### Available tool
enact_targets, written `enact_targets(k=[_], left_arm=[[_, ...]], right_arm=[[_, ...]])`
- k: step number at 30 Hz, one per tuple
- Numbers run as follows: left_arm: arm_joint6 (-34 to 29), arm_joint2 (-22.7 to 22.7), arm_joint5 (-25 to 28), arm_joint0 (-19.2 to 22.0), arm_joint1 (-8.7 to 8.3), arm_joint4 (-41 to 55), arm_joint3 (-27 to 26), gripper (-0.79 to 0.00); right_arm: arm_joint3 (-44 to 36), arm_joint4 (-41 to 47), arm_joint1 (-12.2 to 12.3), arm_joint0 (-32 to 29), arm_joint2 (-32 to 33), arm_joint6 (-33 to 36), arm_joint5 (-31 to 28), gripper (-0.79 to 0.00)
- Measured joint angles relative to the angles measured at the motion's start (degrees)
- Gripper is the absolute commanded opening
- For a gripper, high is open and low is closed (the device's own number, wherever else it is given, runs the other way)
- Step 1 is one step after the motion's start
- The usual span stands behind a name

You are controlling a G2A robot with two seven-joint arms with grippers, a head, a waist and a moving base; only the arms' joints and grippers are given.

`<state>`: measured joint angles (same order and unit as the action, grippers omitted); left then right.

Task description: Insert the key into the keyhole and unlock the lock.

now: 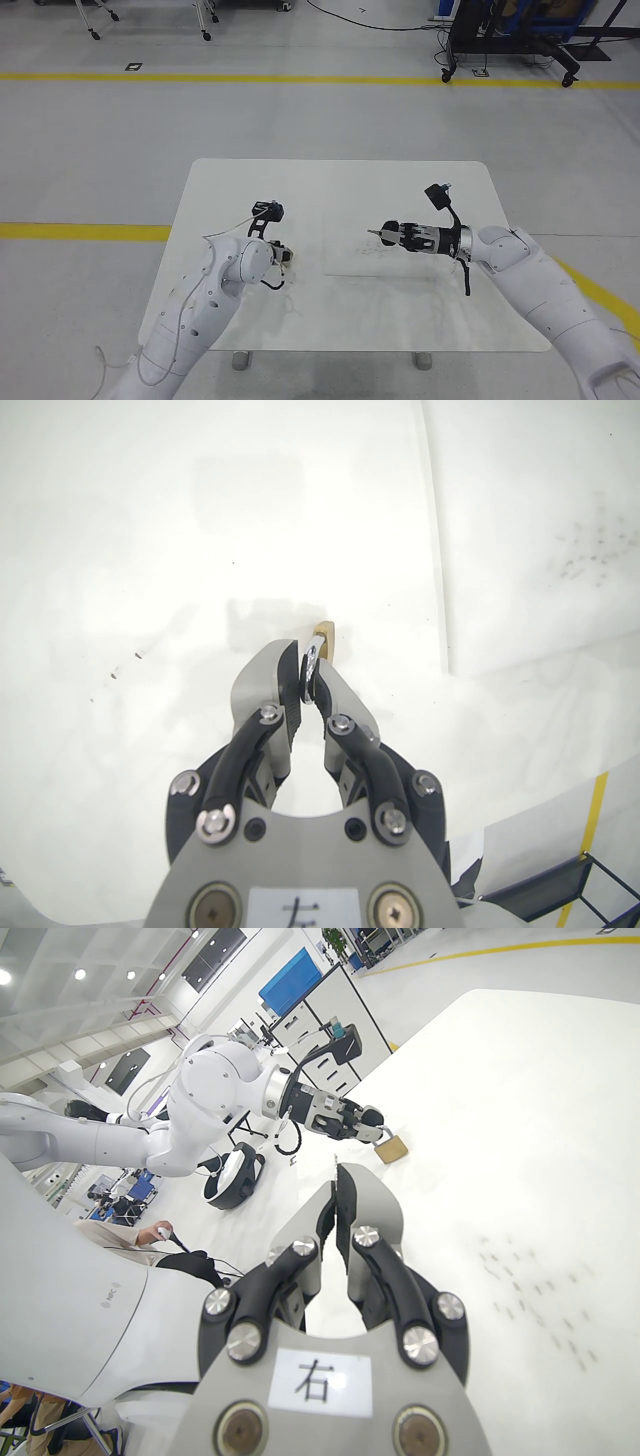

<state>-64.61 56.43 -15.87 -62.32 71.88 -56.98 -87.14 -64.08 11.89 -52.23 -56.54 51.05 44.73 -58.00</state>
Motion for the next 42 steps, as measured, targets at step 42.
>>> enact_targets(k=[42], left_arm=[[38.1, 9.0, 43.9, -9.9, 0.64, 41.4, 2.9, -0.785]], right_arm=[[-1.1, 0.9, -1.1, -0.8, -0.6, -6.2, 2.2, -0.785]])
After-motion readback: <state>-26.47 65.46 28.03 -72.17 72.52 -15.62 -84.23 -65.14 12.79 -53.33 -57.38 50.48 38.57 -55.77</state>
